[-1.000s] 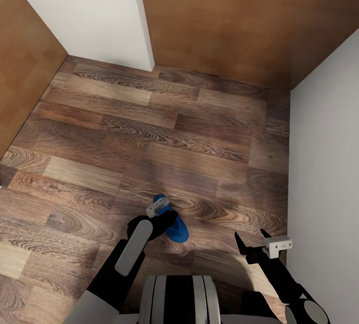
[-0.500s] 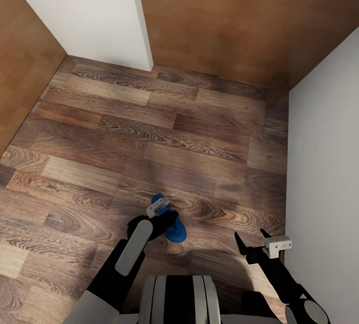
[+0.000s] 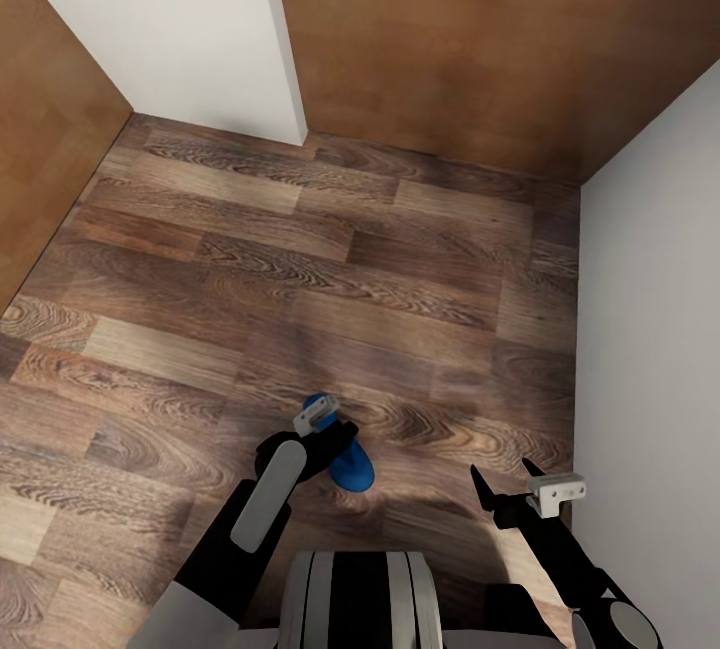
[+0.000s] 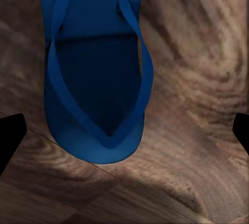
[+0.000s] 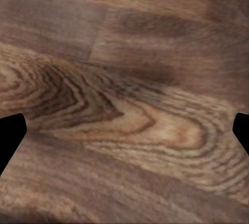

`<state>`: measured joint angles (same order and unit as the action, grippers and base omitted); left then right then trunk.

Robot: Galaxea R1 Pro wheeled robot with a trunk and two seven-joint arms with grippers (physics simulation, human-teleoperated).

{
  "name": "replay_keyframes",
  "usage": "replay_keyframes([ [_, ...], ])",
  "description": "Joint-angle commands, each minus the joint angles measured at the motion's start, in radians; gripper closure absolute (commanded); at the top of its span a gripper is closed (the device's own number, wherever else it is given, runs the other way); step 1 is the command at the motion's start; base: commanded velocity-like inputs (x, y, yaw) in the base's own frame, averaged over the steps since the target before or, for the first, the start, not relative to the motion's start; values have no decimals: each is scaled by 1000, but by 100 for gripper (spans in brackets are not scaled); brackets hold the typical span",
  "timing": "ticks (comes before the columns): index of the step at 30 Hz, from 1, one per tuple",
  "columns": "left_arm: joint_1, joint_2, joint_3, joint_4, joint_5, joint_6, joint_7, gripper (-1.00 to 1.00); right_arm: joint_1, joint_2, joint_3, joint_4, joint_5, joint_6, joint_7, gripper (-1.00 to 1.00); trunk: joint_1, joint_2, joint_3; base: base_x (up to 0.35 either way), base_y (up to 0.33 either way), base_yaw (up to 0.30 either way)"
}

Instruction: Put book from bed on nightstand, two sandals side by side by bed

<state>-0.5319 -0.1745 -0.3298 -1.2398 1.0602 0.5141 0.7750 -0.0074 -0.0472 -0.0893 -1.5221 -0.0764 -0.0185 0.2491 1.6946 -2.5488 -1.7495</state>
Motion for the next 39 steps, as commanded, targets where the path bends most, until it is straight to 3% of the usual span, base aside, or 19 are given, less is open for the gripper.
replay_keyframes([
  [1, 0, 0, 0, -1, 6, 1, 8, -100, 0, 0, -1, 0, -8, -1, 6, -100, 0, 0, 0, 19, 0, 0],
  [17, 0, 0, 0, -1, 7, 1, 7, -100, 0, 0, -1, 1, -8, -1, 7, -100, 0, 0, 0, 3, 0, 0],
  [25, 0, 0, 0, -1, 7, 1, 7, -100, 0, 0, -1, 0, -8, -1, 6, -100, 4, -2, -31, 0, 0, 0],
  [31, 0, 0, 0, -1, 7, 1, 7, -100, 0, 0, -1, 0, -8, -1, 6, -100, 4, -2, -31, 0, 0, 0],
  [39, 0, 0, 0, -1, 7, 1, 7, -100, 0, 0, -1, 1, -8, -1, 7, -100, 7, -4, -62, 0, 0, 0],
])
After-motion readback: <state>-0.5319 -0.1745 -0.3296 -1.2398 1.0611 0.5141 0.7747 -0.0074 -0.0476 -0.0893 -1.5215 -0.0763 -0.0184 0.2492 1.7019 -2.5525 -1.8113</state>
